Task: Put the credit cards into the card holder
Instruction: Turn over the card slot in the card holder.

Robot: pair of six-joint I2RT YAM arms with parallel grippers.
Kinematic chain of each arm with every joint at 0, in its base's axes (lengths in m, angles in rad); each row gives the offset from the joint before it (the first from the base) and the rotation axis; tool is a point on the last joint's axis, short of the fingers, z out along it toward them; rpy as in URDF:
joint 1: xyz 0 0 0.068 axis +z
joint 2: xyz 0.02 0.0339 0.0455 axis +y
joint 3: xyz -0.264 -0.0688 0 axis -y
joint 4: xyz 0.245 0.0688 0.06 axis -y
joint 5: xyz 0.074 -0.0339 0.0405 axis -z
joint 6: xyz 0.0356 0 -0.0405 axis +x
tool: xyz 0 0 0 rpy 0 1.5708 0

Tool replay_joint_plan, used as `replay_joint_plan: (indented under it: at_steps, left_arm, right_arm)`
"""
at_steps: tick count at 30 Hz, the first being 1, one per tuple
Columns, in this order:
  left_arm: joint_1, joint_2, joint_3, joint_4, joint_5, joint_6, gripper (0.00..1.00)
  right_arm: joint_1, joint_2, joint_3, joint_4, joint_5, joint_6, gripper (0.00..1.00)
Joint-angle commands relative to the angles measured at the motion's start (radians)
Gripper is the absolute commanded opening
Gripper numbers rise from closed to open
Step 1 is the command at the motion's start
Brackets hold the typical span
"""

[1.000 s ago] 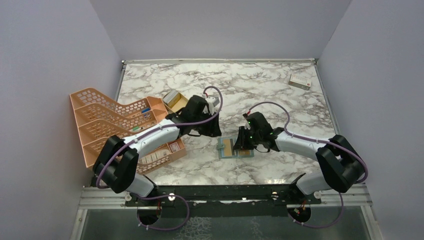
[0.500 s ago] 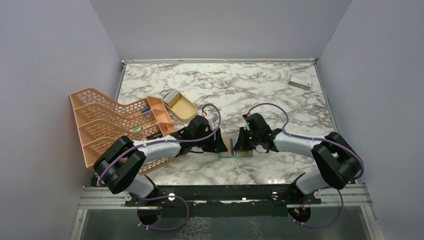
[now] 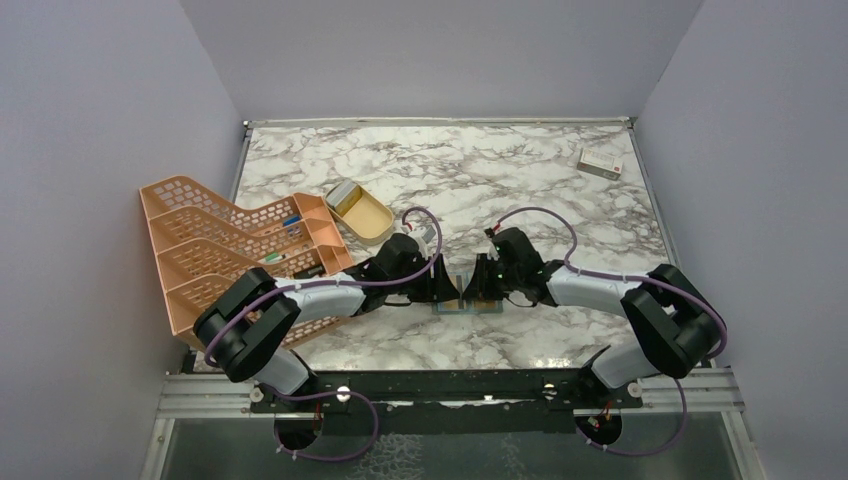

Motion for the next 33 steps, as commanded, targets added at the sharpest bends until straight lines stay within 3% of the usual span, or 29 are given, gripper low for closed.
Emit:
replay_joint_plan:
  at_steps: [1,9,20,27,33]
  left_arm:
    - [-0.003,0.006,-0.017,0.018,-0.065,-0.003,0.56]
    - [-0.004,0.019,-0.023,0.014,-0.082,0.004,0.57]
    - [-0.004,0.014,-0.027,0.031,-0.055,-0.012,0.57]
    - [-0.004,0.014,-0.037,0.032,-0.059,-0.016,0.57]
    - [-0.005,0.013,-0.039,0.036,-0.050,-0.022,0.57]
  right_arm:
    - [0.007,-0.045,-0.026,-0.014,-0.029,0.009,0.20]
    - [0.007,-0.016,-0.021,0.022,-0.036,0.019,0.17]
    - [0.007,-0.017,-0.035,0.006,-0.012,0.020,0.03]
    - [0.007,-0.065,-0.020,-0.032,-0.028,0.019,0.14]
    - [0.007,-0.109,-0.005,-0.081,0.029,-0.001,0.05]
